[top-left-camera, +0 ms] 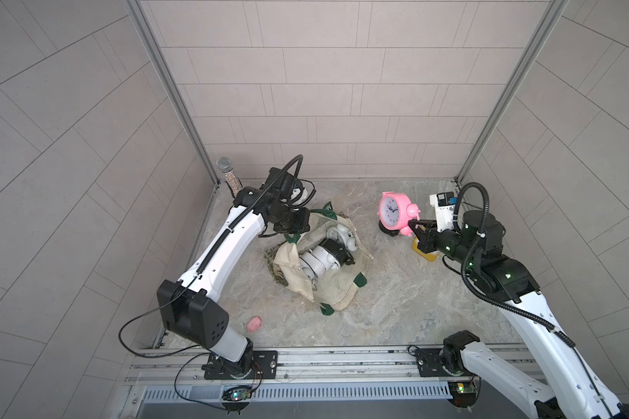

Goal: Take the alarm clock out of the canvas bag
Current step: Pick up the alarm from the canvas bag, then place the alarm at the center of the board.

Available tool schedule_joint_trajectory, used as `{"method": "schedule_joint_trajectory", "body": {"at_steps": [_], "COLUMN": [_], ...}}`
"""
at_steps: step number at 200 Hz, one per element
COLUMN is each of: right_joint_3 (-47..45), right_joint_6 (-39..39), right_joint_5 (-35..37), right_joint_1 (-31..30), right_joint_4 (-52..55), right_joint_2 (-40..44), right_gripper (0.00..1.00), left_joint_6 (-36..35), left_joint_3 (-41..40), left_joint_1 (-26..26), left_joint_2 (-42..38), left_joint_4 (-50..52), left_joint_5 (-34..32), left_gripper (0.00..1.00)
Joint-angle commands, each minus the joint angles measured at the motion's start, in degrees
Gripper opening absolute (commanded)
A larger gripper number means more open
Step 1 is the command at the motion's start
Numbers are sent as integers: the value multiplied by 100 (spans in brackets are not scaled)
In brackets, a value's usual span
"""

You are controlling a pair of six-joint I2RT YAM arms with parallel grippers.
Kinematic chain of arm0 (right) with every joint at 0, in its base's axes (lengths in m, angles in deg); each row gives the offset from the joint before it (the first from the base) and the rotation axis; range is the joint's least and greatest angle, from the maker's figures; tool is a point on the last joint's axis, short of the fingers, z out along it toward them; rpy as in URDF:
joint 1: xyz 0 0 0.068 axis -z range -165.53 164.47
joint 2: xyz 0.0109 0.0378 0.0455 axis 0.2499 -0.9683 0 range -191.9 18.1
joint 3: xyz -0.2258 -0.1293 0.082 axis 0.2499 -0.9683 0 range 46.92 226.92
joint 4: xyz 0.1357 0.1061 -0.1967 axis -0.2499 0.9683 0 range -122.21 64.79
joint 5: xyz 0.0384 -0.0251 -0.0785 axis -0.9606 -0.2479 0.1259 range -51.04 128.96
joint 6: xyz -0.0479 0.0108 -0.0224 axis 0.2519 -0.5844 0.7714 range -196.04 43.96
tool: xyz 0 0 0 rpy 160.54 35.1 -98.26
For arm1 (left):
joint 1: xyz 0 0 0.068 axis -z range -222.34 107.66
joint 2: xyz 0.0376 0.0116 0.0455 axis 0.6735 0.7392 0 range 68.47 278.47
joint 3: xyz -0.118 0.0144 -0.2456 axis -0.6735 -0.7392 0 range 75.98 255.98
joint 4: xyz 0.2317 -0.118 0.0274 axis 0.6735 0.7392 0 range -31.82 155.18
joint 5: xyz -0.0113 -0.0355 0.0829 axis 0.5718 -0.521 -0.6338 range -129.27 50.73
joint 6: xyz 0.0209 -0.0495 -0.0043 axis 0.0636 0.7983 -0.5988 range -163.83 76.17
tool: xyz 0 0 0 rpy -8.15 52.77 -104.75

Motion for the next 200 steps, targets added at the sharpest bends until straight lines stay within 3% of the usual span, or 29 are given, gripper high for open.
{"method": "schedule_joint_trajectory", "body": {"at_steps": [1, 85, 139, 200], "right_joint_3": [-133, -1336, -2315, -3196], "right_joint_6": [-576, -1975, -2820, -3465], "right_joint_5": [-468, -1652, -1913, -1716], "right_joint_1": [301, 1387, 1685, 1861], "right_joint_4": [-85, -958, -1837, -2183], "right_joint_2": [103, -80, -127, -134], "right_gripper": [0, 0, 0, 0], "left_joint_6": [-62, -89, -101, -72], "left_joint_3": [296, 309, 273, 212], "left_joint_1": [-30, -34, -34, -34], "left_joint_2": [-51, -60, -51, -41], "left_joint_4": [-185, -141, -148, -185], "left_joint_5": [75, 118, 133, 147], "left_gripper": [0, 0, 0, 0]}}
